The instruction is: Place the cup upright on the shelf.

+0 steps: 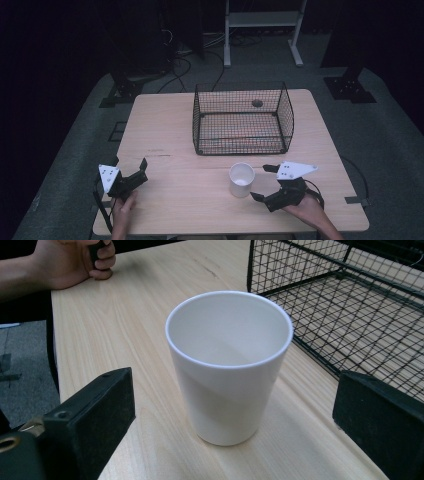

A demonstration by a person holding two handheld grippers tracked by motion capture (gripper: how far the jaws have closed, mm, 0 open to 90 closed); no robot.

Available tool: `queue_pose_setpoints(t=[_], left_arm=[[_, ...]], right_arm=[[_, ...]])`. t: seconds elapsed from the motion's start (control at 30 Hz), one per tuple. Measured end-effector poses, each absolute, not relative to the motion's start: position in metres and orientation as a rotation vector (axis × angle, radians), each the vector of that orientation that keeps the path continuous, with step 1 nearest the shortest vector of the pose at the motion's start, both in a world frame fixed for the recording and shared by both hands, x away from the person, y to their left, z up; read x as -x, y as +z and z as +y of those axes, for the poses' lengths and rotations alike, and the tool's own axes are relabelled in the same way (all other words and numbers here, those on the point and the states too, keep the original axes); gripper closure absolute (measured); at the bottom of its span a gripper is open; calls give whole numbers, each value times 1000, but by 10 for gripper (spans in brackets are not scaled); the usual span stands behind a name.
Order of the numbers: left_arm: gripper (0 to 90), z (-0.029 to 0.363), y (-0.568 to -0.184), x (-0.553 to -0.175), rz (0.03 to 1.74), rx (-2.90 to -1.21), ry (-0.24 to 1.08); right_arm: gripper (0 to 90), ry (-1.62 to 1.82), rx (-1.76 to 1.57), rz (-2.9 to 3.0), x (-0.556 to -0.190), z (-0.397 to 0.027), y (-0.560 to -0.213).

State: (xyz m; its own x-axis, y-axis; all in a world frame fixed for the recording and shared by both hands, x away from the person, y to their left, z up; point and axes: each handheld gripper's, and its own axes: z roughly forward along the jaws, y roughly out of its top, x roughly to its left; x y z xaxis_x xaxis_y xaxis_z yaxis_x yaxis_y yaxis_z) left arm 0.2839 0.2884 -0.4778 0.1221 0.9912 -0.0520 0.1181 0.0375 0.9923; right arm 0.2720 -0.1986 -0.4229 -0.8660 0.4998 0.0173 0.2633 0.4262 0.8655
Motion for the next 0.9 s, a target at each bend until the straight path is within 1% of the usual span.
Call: queue_pose_setpoints(t=[0.57,0.9], left_arm=[[0,289,-478,-284,1220,-1315,1026],[0,289,-478,-284,1219,-1315,1025]], right_arm=[[27,1388,-666,2488,-288,-177,-429],[27,1389,-656,2494,-291,-168,-432]])
